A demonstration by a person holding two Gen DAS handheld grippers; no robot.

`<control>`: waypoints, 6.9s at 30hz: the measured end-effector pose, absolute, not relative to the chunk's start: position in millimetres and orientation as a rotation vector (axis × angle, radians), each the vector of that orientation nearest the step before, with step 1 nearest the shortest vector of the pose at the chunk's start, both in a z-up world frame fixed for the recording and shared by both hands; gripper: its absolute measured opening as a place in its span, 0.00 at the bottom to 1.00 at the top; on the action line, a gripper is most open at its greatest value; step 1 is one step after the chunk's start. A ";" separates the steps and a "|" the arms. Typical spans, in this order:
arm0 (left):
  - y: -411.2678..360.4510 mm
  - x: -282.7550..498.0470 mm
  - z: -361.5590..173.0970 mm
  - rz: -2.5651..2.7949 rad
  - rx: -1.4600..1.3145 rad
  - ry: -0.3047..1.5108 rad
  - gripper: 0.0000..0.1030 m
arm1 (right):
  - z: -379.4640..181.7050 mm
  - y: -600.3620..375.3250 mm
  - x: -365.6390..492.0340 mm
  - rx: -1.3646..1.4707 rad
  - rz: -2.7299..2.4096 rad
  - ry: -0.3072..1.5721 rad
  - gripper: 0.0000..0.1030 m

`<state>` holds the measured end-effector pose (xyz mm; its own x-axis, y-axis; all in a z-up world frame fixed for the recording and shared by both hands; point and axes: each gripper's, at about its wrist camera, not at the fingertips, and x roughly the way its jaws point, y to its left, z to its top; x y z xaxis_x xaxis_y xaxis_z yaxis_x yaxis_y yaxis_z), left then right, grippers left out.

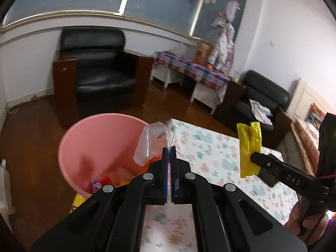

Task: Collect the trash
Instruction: 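Carry the wrapper and yellow bag to the pink bucket and release both, then move the right tool over the table to the black mesh pad, then grasp the black mesh pad with the right tool and lift it, then grasp the orange peel with the left tool while the right tool holds the mesh pad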

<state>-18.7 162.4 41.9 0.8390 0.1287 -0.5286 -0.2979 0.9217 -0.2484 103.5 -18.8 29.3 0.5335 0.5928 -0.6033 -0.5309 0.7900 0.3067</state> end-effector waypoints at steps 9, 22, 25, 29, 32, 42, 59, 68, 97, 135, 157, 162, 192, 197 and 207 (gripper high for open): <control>203.4 -29.5 35.8 0.298 -0.395 0.532 0.01 | 35.6 64.2 100.5 0.045 0.814 0.776 0.04; 222.5 -32.7 23.1 0.304 -0.399 0.559 0.01 | 9.1 122.0 104.9 0.023 0.873 0.874 0.04; 226.6 -32.3 20.8 0.307 -0.407 0.553 0.01 | 5.3 127.1 107.6 0.018 0.877 0.888 0.08; 229.8 -28.8 17.3 0.306 -0.420 0.565 0.03 | 1.8 130.0 109.5 0.015 0.886 0.893 0.23; 236.9 -25.5 12.3 0.308 -0.459 0.585 0.15 | 2.5 129.9 108.0 0.010 0.892 0.878 0.33; 239.4 -26.9 10.3 0.286 -0.478 0.581 0.29 | 0.4 106.5 99.0 0.027 0.865 0.861 0.45; 154.9 -12.4 14.6 0.145 -0.348 0.633 0.29 | -1.9 -2.4 68.2 -0.034 0.703 0.764 0.63; 118.2 -1.1 12.7 0.099 -0.299 0.674 0.29 | -3.3 -36.4 59.8 -0.056 0.679 0.774 0.59; 42.0 32.0 -1.4 0.002 -0.210 0.770 0.29 | -0.3 -179.3 93.5 0.124 0.500 0.737 0.53; -2.9 45.3 -4.2 -0.068 -0.156 0.792 0.29 | -39.7 -238.1 101.7 0.322 0.406 0.862 0.10; -88.4 150.6 -13.2 -0.248 -0.119 0.785 0.29 | -54.8 -281.4 62.7 0.406 0.124 0.698 0.10; -98.8 182.7 -33.5 -0.222 -0.119 0.830 0.29 | -54.9 -278.1 65.2 0.390 0.141 0.684 0.10; -96.0 190.7 -42.5 -0.117 -0.085 0.827 0.04 | -57.0 -286.0 68.0 0.431 0.163 0.689 0.10; -78.0 157.7 -26.8 -0.077 -0.041 0.804 0.04 | -57.6 -285.8 69.6 0.436 0.166 0.693 0.10; -43.6 101.2 -7.0 0.030 -0.039 0.798 0.04 | -61.3 -276.9 76.4 0.385 0.172 0.730 0.10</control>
<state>101.2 -43.6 -7.0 0.6976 0.0124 -0.7164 -0.0418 0.9989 -0.0234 76.4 -276.9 -61.3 0.7349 0.2844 -0.6157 -0.0197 0.9164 0.3998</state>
